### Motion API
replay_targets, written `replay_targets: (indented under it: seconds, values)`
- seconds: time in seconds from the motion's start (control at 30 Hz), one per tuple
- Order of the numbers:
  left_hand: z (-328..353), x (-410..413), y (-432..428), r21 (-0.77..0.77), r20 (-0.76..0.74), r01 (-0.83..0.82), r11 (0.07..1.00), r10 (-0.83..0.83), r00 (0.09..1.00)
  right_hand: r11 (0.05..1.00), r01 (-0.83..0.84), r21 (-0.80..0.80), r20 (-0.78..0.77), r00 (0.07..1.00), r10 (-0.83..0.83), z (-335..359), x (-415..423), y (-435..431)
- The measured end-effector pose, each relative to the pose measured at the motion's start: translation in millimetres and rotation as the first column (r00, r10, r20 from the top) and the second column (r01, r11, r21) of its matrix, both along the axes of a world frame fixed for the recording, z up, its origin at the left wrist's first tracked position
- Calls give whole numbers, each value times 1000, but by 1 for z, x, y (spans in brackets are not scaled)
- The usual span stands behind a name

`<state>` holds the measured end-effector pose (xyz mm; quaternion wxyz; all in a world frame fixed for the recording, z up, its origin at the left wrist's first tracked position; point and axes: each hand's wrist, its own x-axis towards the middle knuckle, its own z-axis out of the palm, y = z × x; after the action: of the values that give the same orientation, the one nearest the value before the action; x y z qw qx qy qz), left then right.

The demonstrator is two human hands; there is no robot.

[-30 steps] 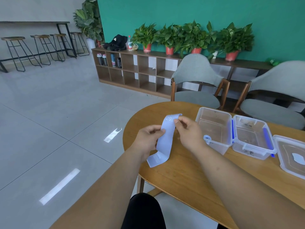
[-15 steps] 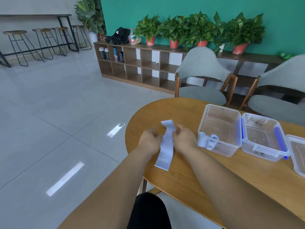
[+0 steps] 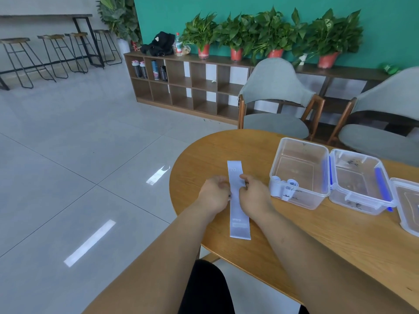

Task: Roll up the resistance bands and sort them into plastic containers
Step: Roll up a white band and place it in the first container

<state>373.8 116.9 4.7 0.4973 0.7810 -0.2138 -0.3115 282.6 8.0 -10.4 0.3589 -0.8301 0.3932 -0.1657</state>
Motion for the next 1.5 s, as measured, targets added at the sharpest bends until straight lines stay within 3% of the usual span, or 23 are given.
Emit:
replay_targets:
  seconds: [0.13,0.27,0.37,0.53,0.67,0.8,0.93,1.2,1.3,1.5]
  values:
    - [5,-13,2,75,218,-78,994,60,974,991,67,-117,-36,997,-72,-5,-8,4]
    - [6,-23,-2,30,133,10,1000,-13,991,995,19,-98,-100,995,-28,-7,-13,8]
    - [4,-24,-5,-7,91,19,1000,-18,996,998,-3,-66,-63,998,-1,-8,-18,4]
    - [-4,-35,8,33,292,11,999,-20,956,988,5,-153,-33,999,-10,-13,-41,7]
    - [-13,-41,9,84,366,119,989,-142,920,984,-75,-161,-39,997,70,-14,-48,9]
    - [-9,-45,18,59,428,113,992,-128,895,985,-56,-161,1,998,57,-9,-60,7]
    - [-19,-50,33,64,527,85,994,-106,843,980,-68,-189,2,998,70,-12,-81,9]
    - [-35,-61,41,141,682,209,968,-248,688,967,-168,-190,-1,985,171,-11,-98,11]
    - [-43,-61,49,118,755,178,977,-205,623,943,-214,-253,6,975,223,-17,-114,11]
    - [-51,-61,58,57,785,211,976,-174,594,874,-264,-408,4,957,292,-32,-130,16]
